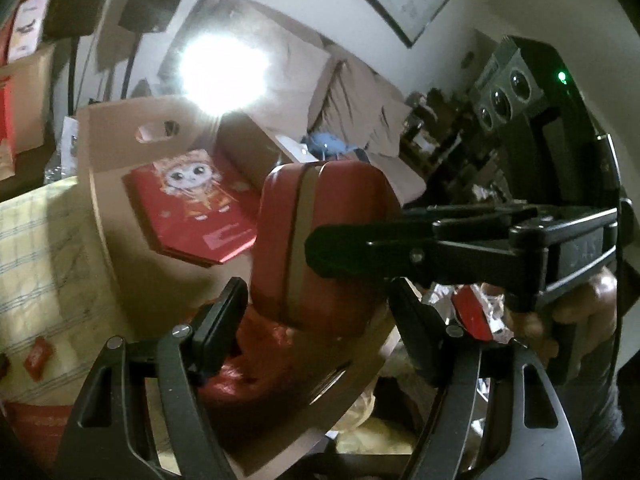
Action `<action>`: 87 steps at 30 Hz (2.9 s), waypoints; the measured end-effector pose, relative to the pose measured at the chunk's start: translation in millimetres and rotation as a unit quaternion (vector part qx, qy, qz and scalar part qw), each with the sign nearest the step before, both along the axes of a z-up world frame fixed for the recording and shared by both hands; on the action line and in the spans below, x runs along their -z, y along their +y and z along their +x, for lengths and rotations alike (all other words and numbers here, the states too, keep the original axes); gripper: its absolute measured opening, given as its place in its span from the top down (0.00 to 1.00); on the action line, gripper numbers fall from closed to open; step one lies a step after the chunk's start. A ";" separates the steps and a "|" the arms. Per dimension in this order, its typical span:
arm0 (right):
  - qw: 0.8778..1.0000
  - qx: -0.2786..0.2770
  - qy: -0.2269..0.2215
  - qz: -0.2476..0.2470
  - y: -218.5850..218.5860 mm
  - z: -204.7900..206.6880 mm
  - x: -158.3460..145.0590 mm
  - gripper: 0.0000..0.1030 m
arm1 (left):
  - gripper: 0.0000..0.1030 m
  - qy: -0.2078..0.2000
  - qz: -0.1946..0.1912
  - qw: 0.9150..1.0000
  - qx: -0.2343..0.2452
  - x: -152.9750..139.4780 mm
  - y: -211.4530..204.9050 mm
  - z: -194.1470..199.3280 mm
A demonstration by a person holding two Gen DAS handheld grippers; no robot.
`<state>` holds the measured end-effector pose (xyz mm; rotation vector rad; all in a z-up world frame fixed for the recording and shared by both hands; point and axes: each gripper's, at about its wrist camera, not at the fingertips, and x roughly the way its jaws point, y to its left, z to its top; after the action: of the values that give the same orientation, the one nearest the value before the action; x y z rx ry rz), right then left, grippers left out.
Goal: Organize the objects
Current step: 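Carry the red rounded box over the cardboard box, then lower the red rounded box into the cardboard box and open the right gripper, then withdraw the right gripper from the box toward the small red candy packet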
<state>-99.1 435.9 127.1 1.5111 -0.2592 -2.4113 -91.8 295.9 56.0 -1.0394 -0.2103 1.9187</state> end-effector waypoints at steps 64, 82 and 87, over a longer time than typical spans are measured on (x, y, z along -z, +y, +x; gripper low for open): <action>0.981 -0.138 0.061 0.125 -159.2 -6.1 11.9 0.13 | 0.00 0.087 -0.173 0.953 -0.235 -24.0 -221.9 6.6; 0.983 -0.152 0.064 0.074 -239.9 -12.4 57.2 0.15 | 0.00 0.082 -0.214 0.931 -0.285 9.0 -276.3 20.6; 0.984 -0.142 0.063 0.088 -250.8 -19.2 79.1 0.16 | 0.00 0.079 -0.219 0.926 -0.297 20.8 -287.2 19.2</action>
<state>-118.2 185.0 48.0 1.3500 0.1896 -2.3351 -72.6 8.7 35.2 -1.1908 0.0076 2.6751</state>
